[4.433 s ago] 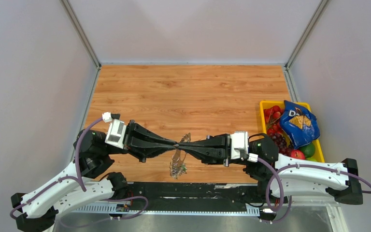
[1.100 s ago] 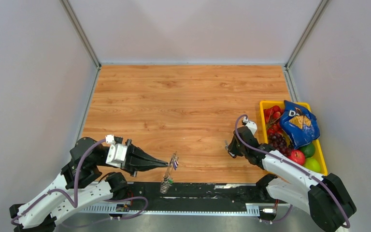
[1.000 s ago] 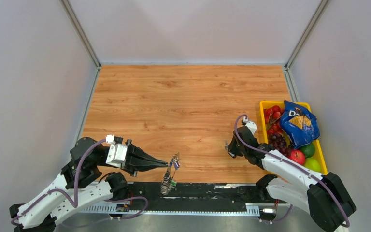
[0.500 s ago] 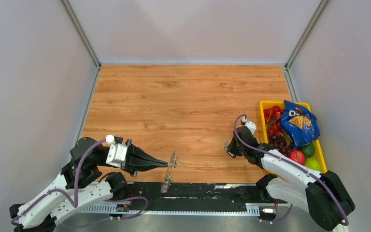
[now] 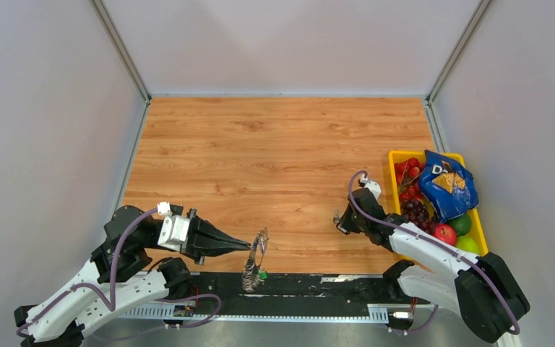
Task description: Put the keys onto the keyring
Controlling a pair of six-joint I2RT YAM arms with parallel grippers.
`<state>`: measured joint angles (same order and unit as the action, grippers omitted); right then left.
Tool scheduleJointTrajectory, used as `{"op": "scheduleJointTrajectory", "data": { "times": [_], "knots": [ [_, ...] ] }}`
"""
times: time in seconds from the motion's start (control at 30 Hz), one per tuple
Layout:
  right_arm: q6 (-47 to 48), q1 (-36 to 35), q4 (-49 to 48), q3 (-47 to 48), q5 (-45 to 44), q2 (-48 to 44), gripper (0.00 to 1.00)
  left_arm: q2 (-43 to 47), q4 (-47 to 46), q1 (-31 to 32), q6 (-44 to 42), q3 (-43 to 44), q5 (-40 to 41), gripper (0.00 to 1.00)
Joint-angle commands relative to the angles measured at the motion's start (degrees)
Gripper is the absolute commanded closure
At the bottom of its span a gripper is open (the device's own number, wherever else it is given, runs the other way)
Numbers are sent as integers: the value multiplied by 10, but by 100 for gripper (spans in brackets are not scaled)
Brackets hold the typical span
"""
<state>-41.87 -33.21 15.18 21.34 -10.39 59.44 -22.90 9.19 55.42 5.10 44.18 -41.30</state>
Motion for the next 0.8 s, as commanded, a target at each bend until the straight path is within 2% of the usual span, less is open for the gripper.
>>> {"op": "scheduleJointTrajectory", "data": {
  "times": [0.0,0.27,0.37,0.5,0.77],
  "knots": [
    [13,3,-32,-5,17,-18,100,5,-19,1,-6,3,2,100],
    [68,2,-29,14,80,-155,100,3,-18,1,-9,2,6,100],
    [106,2,-29,31,153,-200,100,3,-18,1,-11,2,10,100],
    [158,0,-28,71,245,-230,100,4,-14,2,-20,-1,29,100],
    [247,-23,-23,158,338,-233,100,6,-22,2,-58,-17,82,100]
  ]
}}
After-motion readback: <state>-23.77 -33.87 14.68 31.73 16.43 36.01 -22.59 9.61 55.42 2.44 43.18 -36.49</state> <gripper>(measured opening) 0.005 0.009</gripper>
